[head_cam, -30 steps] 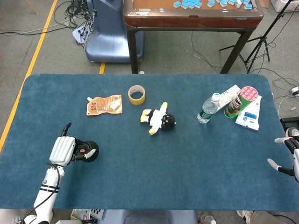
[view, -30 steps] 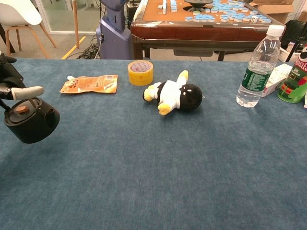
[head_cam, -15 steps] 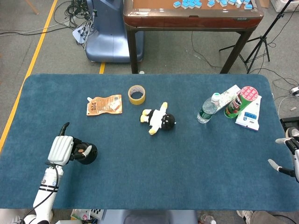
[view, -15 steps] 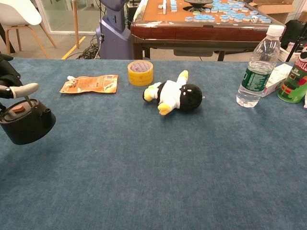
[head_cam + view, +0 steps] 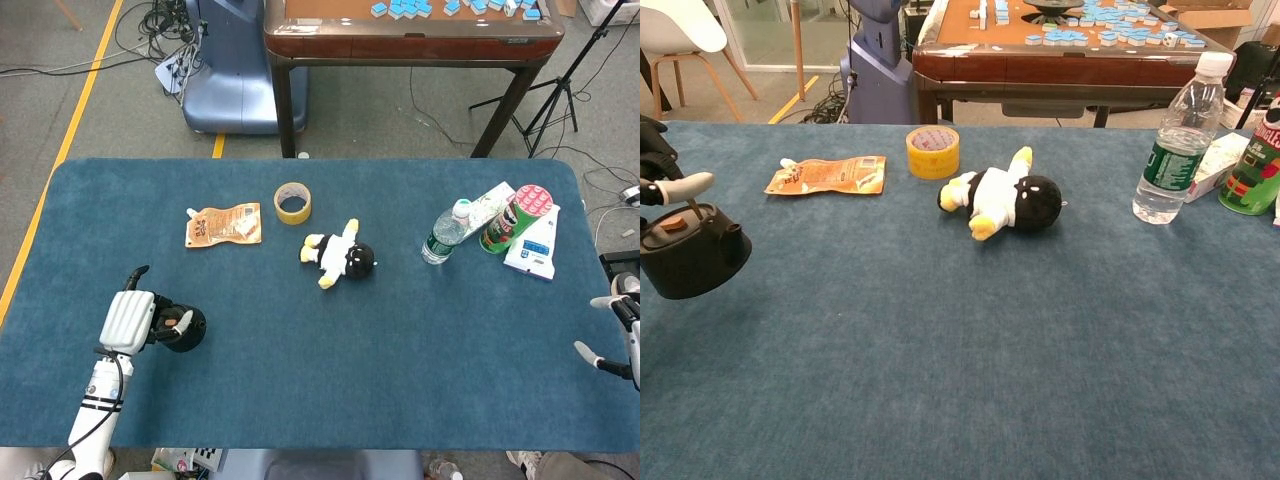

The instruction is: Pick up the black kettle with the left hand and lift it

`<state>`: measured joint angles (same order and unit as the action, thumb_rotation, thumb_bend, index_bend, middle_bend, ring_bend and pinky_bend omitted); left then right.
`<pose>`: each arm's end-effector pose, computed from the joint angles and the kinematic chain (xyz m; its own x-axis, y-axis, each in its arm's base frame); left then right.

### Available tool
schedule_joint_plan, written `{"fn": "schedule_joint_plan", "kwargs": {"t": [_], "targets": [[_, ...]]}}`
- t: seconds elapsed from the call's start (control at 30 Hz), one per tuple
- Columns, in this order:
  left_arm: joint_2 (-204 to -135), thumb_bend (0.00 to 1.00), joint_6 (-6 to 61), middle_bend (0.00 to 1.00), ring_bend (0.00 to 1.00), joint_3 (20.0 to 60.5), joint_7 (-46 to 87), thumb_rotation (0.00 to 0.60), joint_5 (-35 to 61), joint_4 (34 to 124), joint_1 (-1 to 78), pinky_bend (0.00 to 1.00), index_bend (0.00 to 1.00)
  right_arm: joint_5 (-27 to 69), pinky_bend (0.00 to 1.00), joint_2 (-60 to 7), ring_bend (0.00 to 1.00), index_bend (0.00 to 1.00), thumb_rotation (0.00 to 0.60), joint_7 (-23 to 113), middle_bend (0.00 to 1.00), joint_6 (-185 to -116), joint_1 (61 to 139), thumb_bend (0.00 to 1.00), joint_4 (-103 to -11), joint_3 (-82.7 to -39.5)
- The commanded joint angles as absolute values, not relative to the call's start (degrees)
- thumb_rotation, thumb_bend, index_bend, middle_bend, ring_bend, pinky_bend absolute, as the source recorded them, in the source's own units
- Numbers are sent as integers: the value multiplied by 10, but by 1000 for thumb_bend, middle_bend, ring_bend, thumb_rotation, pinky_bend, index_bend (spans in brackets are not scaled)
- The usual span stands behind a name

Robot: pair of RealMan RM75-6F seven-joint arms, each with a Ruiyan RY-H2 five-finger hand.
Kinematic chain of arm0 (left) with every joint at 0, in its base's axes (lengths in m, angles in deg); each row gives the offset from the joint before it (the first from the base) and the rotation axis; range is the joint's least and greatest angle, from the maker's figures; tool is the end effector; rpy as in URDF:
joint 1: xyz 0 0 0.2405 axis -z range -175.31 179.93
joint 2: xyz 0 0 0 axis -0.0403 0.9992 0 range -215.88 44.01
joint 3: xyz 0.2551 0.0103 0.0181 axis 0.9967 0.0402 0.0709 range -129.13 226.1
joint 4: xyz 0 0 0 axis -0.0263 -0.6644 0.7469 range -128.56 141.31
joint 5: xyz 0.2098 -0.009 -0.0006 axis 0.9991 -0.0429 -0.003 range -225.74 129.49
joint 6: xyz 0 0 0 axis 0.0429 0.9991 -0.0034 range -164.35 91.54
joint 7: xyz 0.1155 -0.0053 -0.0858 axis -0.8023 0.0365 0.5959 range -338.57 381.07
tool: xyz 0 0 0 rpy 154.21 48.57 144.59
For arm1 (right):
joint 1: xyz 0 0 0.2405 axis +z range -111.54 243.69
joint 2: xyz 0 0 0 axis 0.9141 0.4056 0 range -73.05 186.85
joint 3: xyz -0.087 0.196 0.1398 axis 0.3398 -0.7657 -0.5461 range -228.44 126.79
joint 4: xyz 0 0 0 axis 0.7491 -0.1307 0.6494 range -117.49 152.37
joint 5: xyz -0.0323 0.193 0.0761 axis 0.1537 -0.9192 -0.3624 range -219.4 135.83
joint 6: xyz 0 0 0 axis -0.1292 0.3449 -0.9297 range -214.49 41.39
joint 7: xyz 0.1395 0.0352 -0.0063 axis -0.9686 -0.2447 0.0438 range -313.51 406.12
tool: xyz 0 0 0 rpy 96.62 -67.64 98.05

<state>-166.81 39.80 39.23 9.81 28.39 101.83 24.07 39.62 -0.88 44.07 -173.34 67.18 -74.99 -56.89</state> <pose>-0.2113 0.2715 0.0642 0.2324 0.0317 0.9721 0.9594 -0.1717 -0.2237 -0.3317 -0.1710 0.2122 0.4536 0.0646 0.8889 -0.8874 0.1249 0.4438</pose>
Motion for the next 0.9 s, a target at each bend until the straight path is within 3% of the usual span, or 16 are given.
{"fn": "schedule_joint_plan", "kwargs": {"t": [0.03,0.13,0.6,0.73,0.9], "targets": [[-1669,324,399,1000,949,392,100,405,286,1018,241,111,1000,396,203,-9,221,355,600,440,360,-1733,671,146,-749,-569],[-1668,324,401,1000,949,392,101,386,288,1018,240,137,1000,395,203,-9,218,355,600,439,360,-1733,671,146,-749,-569],[-1668,324,399,1000,949,394,84,402,285,1018,243,254,1000,393,203,-12,209,355,600,435,360,-1728,672,146,-744,-569],[-1668,324,399,1000,949,394,80,502,285,1017,243,314,1000,392,203,-12,209,355,600,434,360,-1729,671,146,-743,-569],[-1667,324,398,1000,949,394,79,505,285,1017,244,338,1000,391,203,-12,209,355,600,434,359,-1729,671,145,-743,-569]]}}
